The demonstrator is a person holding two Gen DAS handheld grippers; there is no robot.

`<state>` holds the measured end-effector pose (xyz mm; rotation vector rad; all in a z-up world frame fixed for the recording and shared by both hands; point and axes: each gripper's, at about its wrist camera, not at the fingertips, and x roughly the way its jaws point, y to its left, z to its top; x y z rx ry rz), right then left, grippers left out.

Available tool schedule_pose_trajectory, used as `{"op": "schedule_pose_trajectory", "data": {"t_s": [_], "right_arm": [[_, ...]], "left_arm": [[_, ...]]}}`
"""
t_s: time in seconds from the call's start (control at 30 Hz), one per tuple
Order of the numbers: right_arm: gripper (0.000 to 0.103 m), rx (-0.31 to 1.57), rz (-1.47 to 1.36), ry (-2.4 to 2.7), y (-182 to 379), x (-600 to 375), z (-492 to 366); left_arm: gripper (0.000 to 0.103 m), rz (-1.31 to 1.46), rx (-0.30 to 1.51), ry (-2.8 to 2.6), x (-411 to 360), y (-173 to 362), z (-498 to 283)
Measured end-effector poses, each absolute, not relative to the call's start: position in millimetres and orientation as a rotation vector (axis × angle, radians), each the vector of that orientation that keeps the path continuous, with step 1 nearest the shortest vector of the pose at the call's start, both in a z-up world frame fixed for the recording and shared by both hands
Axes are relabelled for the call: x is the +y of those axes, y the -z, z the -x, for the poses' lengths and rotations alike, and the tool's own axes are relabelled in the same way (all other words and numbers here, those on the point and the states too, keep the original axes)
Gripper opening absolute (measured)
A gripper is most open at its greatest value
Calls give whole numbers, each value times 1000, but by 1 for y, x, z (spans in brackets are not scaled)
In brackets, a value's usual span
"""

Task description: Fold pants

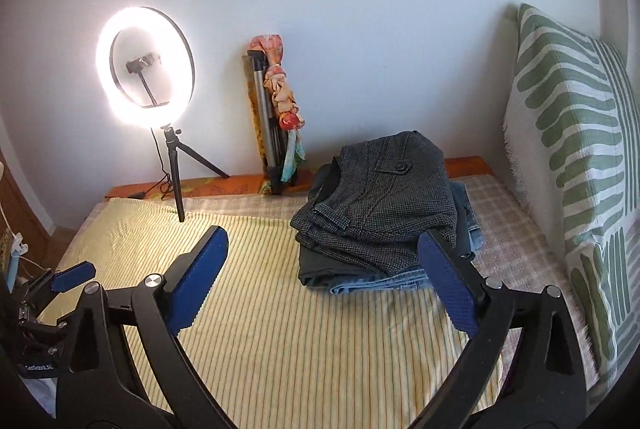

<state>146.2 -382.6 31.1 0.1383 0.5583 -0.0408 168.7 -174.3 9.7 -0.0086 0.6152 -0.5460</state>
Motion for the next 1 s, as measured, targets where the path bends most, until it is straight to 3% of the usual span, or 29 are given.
{"op": "schedule_pose_trajectory", "data": {"t_s": [1.0], "right_arm": [[98, 553, -103, 174, 29, -322, -127]], "left_arm": [[85, -29, 567, 456, -109, 13, -171]]}}
